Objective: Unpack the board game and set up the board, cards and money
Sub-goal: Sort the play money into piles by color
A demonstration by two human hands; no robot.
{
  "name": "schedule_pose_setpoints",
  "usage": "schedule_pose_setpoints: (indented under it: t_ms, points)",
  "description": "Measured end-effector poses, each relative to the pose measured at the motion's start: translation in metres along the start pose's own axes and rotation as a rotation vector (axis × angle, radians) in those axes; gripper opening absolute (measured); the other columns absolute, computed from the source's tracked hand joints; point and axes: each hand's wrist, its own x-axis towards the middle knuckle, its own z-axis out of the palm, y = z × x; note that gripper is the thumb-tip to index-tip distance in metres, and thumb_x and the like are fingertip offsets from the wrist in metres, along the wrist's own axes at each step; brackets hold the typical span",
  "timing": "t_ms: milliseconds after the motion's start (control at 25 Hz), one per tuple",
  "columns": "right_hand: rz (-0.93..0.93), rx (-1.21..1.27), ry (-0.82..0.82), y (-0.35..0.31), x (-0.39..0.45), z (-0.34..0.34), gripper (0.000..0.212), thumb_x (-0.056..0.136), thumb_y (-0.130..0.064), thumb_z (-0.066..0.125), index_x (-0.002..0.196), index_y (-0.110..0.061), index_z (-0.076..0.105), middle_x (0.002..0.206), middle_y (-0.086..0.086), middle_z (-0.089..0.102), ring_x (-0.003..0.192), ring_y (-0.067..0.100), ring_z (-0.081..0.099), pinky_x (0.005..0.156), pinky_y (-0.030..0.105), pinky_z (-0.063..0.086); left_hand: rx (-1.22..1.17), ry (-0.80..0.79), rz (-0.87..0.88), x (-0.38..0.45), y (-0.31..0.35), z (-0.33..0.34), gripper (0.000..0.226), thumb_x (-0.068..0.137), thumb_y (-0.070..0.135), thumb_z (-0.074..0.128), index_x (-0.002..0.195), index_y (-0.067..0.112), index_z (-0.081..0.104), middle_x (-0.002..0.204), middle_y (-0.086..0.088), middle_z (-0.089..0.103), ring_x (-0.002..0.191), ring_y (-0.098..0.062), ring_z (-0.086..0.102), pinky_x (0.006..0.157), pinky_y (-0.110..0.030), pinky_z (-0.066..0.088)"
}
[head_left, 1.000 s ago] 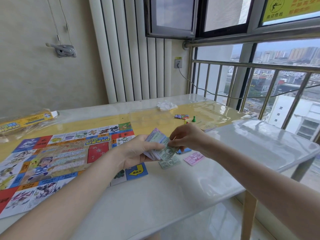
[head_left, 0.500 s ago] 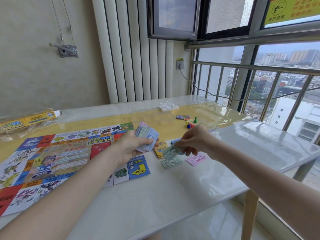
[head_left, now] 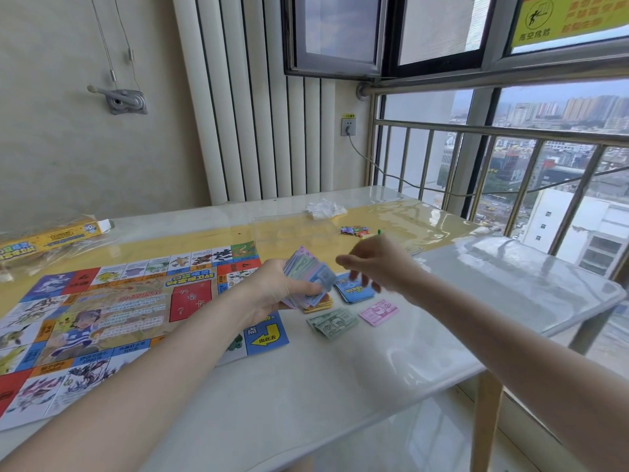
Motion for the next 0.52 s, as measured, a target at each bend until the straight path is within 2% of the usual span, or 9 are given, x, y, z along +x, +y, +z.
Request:
schedule_pose_setpoints:
  t_ms: [80, 160, 240, 360, 440, 520]
  points:
    - [0.034, 0.135, -0.038, 0.000, -0.001, -0.007, 0.015, 0.081, -0.017, 0.068, 0.077, -0.004, 0.065, 0.057, 0.001, 0.057, 0.034, -0.001, 0.044, 0.033, 0.012, 0.030, 0.005, -0.034, 0.023, 0.002, 0.007, 0.010, 0.022, 0.077, 0.002, 0.071, 0.095, 0.011, 0.061, 0.090, -0.012, 0.069, 0.080, -0.022, 0.067, 0.067, -0.025, 0.055]
    - [0.068, 0.183, -0.013, 0.007, 0.000, -0.013, 0.014, 0.075, -0.010, 0.073, 0.066, -0.008, 0.063, 0.057, 0.005, 0.056, 0.044, 0.009, 0.048, 0.042, 0.019, 0.034, -0.072, -0.079, 0.036, 0.006, 0.013, 0.021, 0.017, 0.081, 0.003, 0.067, 0.095, 0.010, 0.060, 0.080, -0.007, 0.069, 0.069, -0.015, 0.067, 0.061, -0.022, 0.054]
    - [0.117, 0.256, 0.017, 0.017, 0.002, -0.019, 0.016, 0.074, -0.005, 0.073, 0.064, -0.008, 0.061, 0.060, 0.008, 0.057, 0.053, 0.016, 0.048, 0.047, 0.024, 0.038, -0.170, -0.100, 0.018, 0.009, 0.018, 0.031, 0.008, 0.086, 0.007, 0.062, 0.094, 0.010, 0.059, 0.075, -0.005, 0.068, 0.061, -0.012, 0.066, 0.056, -0.021, 0.054]
    - [0.229, 0.312, 0.039, 0.034, 0.003, -0.034, 0.014, 0.077, 0.000, 0.068, 0.067, -0.005, 0.059, 0.065, 0.010, 0.059, 0.059, 0.018, 0.052, 0.050, 0.019, 0.044, -0.242, -0.091, -0.004, 0.016, 0.022, 0.044, 0.008, 0.090, 0.003, 0.055, 0.097, 0.006, 0.057, 0.063, -0.004, 0.069, 0.051, -0.010, 0.066, 0.045, -0.019, 0.052]
    - [0.317, 0.379, 0.062, 0.050, 0.002, -0.049, 0.015, 0.078, 0.003, 0.065, 0.069, -0.005, 0.056, 0.067, 0.011, 0.060, 0.060, 0.017, 0.055, 0.051, 0.018, 0.048, -0.240, -0.099, -0.009, 0.020, 0.023, 0.050, 0.010, 0.091, 0.000, 0.052, 0.100, 0.003, 0.055, 0.064, -0.008, 0.070, 0.053, -0.013, 0.068, 0.047, -0.021, 0.054]
    - [0.379, 0.352, 0.114, 0.067, 0.001, -0.061, 0.016, 0.080, 0.006, 0.062, 0.072, -0.005, 0.055, 0.067, 0.010, 0.059, 0.058, 0.015, 0.056, 0.048, 0.016, 0.049, -0.202, -0.106, -0.017, 0.024, 0.023, 0.056, 0.009, 0.091, -0.001, 0.051, 0.098, 0.003, 0.056, 0.070, -0.012, 0.071, 0.058, -0.016, 0.070, 0.055, -0.024, 0.057]
